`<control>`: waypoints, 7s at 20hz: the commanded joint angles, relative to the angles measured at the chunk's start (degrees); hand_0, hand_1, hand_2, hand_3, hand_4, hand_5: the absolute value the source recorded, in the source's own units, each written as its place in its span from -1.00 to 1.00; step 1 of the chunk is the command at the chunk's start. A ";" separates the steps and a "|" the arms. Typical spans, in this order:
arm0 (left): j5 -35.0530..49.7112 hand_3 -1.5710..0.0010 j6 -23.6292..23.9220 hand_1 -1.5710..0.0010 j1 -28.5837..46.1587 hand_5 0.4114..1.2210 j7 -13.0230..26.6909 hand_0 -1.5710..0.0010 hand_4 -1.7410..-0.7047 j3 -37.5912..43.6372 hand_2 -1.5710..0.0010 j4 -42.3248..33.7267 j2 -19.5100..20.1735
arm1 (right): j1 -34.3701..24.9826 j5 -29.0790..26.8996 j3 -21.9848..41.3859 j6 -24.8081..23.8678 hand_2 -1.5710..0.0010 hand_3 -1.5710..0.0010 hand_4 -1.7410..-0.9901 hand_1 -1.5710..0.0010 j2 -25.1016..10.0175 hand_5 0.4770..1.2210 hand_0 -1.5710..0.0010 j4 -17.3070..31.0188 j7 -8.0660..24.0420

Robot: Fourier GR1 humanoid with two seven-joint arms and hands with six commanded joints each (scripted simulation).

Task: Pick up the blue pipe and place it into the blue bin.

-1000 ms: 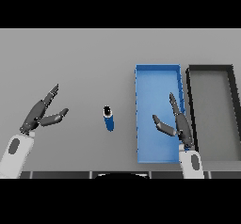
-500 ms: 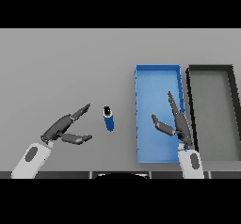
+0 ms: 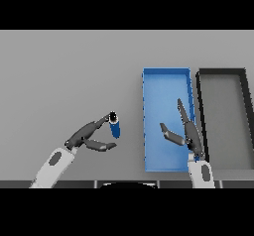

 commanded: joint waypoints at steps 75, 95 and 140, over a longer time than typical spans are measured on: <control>-1.94 -0.64 1.23 -0.69 -10.27 1.00 -1.22 -0.77 -0.99 -3.76 -0.68 -1.38 -12.95 | -36.45 -27.75 13.98 28.69 0.70 0.79 0.19 0.71 -4.14 -0.91 0.77 -3.21 24.38; -10.56 0.13 -6.20 0.12 -8.83 1.00 1.78 0.06 -0.16 -0.06 0.20 -1.46 -14.37 | -40.45 -34.98 21.57 23.10 -0.98 -0.97 -0.33 -0.98 -9.42 0.93 -0.98 -0.68 12.00; -12.73 1.00 -8.13 1.00 -6.31 -0.83 6.52 1.00 0.64 2.43 1.00 -1.75 -14.77 | -56.64 -59.45 5.97 -2.01 -1.00 -1.00 -1.00 -1.00 -27.37 0.73 -1.00 25.20 25.64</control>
